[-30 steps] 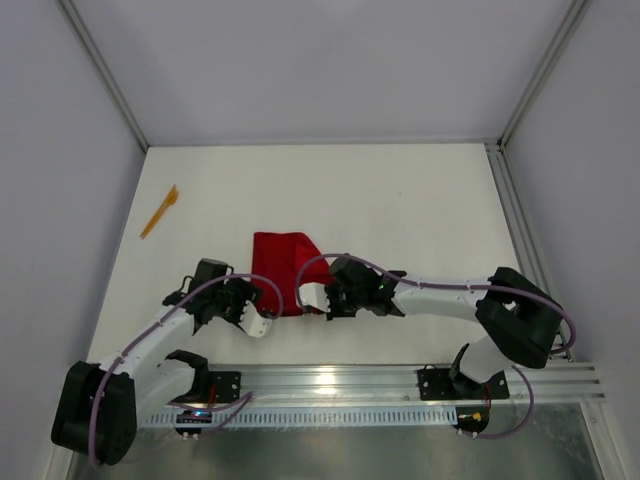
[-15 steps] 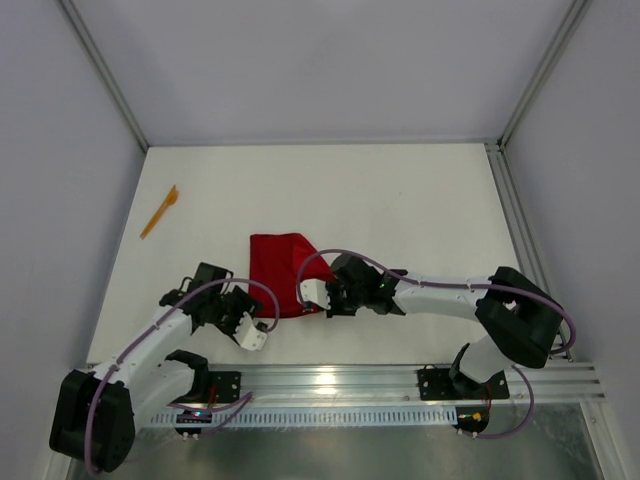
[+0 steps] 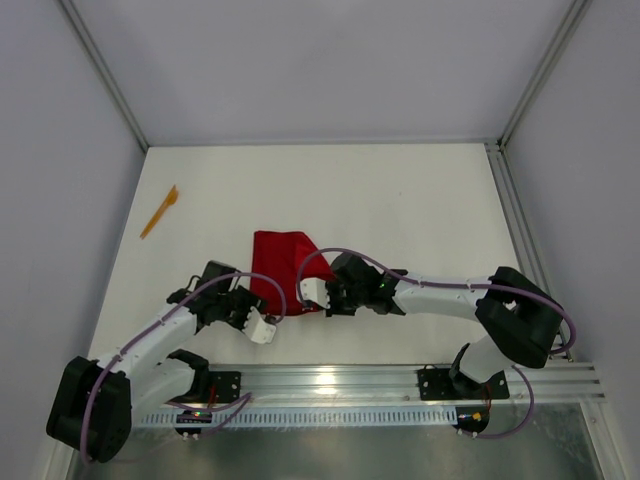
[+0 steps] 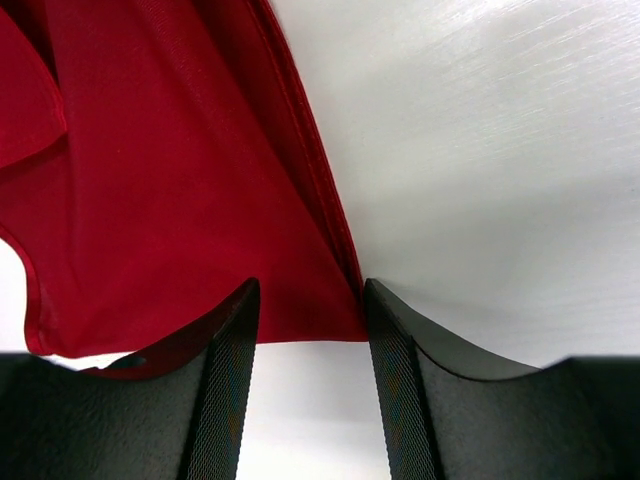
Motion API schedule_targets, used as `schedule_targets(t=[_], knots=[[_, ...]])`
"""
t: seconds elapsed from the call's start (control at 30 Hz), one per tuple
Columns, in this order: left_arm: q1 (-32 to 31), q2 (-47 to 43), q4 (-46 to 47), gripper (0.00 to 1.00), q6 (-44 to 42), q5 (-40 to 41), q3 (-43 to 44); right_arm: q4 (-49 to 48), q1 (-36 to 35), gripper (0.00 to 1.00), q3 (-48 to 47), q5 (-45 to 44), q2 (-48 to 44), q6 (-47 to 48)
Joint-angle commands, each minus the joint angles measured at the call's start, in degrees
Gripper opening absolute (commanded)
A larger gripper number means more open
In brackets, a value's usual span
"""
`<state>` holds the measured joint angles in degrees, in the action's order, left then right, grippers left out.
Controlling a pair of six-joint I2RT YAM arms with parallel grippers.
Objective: Fold the napkin into a case and place the utensils inside
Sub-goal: Smooth out the lower triangle-folded napkin.
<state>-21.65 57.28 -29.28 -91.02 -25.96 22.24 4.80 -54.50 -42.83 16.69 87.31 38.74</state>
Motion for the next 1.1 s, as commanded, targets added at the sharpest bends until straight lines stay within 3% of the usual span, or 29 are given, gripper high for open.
schedule_targets(t=[0.0, 0.1, 0.2, 0.4, 0.5, 0.63, 0.8, 1.07], knots=[[-0.06, 1.61, -2.18, 0.50, 1.20, 5.81, -2.11, -2.16, 0.18, 0.03, -0.32, 0.89, -1.79, -0.77], [-0.06, 1.61, -3.94, 0.56, -3.01, 8.37, -2.90, -2.16, 0.27, 0.03, -0.24, 0.89, -2.05, -0.68], [-0.06, 1.87, -4.39, 0.57, -2.76, 5.67, -2.29, -1.99, 0.27, 0.03, -0.24, 0.98, -2.05, -0.51], [-0.15, 3.28, -2.36, 0.48, -3.90, 6.00, -2.03, -1.99, 0.27, 0.03, 0.03, 0.98, -2.49, -0.51], [-0.15, 3.89, -2.28, 0.36, -5.04, 6.00, -1.76, -2.42, 0.27, 0.03, 0.03, 1.33, -2.58, -0.68], [-0.15, 4.34, -0.78, 0.00, -4.95, 6.62, -1.94, -2.69, 0.27, 0.03, -0.24, 1.86, -2.58, -0.86], [-0.15, 3.63, 1.32, 0.00, -2.24, 5.57, -1.41, -2.25, 0.27, 0.03, 0.11, 1.51, -3.63, -1.12], [-0.06, 1.35, -0.95, 0.00, 13.21, 4.69, 5.87, -0.32, 0.71, 0.03, 0.20, 2.20, -7.32, -2.18]])
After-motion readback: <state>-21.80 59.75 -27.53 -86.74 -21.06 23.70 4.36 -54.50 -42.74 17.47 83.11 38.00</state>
